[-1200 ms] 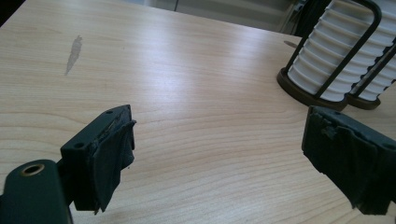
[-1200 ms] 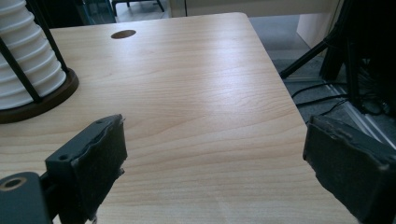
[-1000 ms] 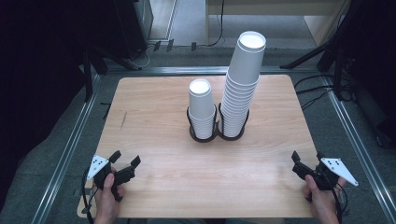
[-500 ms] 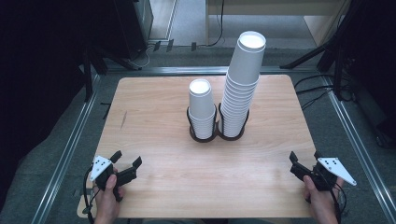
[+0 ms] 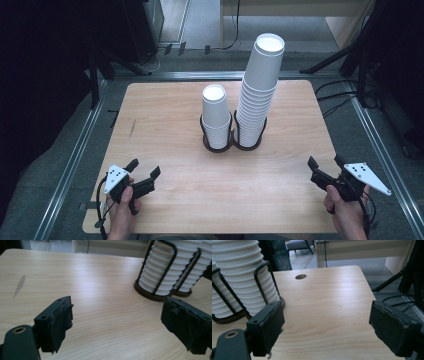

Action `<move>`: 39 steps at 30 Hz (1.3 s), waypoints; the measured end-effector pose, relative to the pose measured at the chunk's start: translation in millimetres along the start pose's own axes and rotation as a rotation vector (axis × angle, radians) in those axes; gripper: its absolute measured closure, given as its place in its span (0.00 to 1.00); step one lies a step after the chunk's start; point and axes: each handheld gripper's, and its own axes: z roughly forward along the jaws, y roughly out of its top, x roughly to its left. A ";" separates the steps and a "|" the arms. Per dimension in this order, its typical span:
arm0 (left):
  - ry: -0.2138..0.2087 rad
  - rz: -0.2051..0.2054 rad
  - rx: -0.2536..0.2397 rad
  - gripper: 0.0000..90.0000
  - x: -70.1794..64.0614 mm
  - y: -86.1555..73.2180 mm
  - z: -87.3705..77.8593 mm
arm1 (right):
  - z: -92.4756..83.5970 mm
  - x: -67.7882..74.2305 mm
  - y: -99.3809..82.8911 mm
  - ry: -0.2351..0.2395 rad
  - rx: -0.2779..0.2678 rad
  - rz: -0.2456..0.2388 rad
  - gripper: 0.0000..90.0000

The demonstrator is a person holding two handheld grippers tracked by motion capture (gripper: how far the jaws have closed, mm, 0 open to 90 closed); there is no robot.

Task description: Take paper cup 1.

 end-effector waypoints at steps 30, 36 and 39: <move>-0.165 0.103 0.000 0.11 -109.4 53.1 63.1 | 20.6 70.8 81.8 0.145 -0.064 -0.053 0.12; -0.177 0.093 -0.001 0.11 -124.2 56.8 73.8 | 25.6 81.1 90.1 0.157 -0.062 -0.058 0.12; -0.178 0.110 0.000 0.11 -129.0 57.8 75.8 | 27.1 84.1 92.7 0.161 -0.065 -0.055 0.12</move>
